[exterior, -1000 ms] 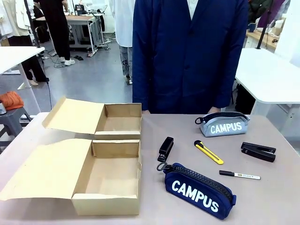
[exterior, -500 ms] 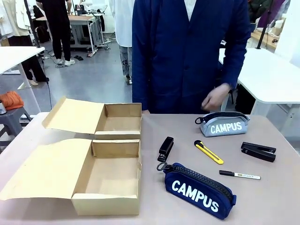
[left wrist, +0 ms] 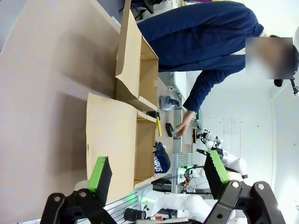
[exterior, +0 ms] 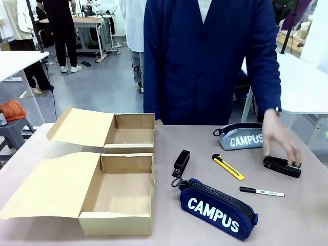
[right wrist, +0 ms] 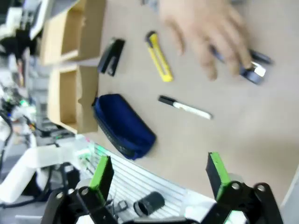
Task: Place items inside the box.
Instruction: Pick up a Pencil pouch or Stapler and place it inside the Mailer Box closest to the robot.
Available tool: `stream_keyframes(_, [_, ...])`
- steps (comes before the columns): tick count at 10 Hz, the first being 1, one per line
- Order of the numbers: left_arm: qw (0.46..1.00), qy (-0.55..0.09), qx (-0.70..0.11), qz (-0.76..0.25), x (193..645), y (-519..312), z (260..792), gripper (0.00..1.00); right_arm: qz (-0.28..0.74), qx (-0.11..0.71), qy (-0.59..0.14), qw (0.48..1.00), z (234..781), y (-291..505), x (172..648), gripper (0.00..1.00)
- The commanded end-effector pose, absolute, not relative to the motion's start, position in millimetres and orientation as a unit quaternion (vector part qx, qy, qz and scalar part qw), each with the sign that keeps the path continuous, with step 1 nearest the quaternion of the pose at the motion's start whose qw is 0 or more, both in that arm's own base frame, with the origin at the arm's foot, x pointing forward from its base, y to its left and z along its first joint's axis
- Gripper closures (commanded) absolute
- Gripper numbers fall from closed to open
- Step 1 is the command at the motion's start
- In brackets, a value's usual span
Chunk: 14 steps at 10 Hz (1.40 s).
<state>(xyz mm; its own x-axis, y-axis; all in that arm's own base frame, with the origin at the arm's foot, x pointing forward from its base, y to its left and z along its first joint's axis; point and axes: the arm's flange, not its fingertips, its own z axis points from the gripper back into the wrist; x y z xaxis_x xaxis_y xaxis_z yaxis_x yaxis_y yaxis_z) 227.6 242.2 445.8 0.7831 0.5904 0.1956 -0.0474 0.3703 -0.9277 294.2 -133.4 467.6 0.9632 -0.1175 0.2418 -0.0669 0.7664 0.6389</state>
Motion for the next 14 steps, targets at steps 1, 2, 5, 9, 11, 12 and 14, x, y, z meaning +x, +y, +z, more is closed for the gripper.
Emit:
stream_keyframes(1, [0.782, -0.269, -0.528, 0.193, 228, 243, 447, 0.0, -0.071, 0.42, -0.179, 0.887, 451, -240, 204, 0.0])
stream_keyframes(2, [0.782, -0.269, -0.528, 0.193, 228, 243, 447, 0.0, -0.07, 0.437, -0.204, 0.873, 438, -260, 165, 0.0])
stream_keyframes(5, [0.782, -0.269, -0.528, 0.193, 228, 243, 447, 0.0, -0.102, 0.408, -0.202, 0.884, 411, -264, 135, 0.0])
stream_keyframes(9, [0.782, -0.269, -0.528, 0.193, 228, 243, 447, 0.0, -0.097, 0.429, -0.208, 0.874, 417, -270, 120, 0.0])
stream_keyframes(11, [0.782, -0.269, -0.528, 0.193, 228, 243, 447, 0.0, -0.097, 0.429, -0.208, 0.874, 417, -270, 120, 0.0])
stream_keyframes(12, [0.782, -0.269, -0.528, 0.193, 228, 243, 447, 0.0, -0.098, 0.426, -0.197, 0.877, 414, -269, 127, 0.0])
stream_keyframes(14, [0.782, -0.269, -0.528, 0.193, 228, 243, 447, 0.0, -0.01, 0.411, -0.167, 0.896, 433, -209, 159, 0.0])
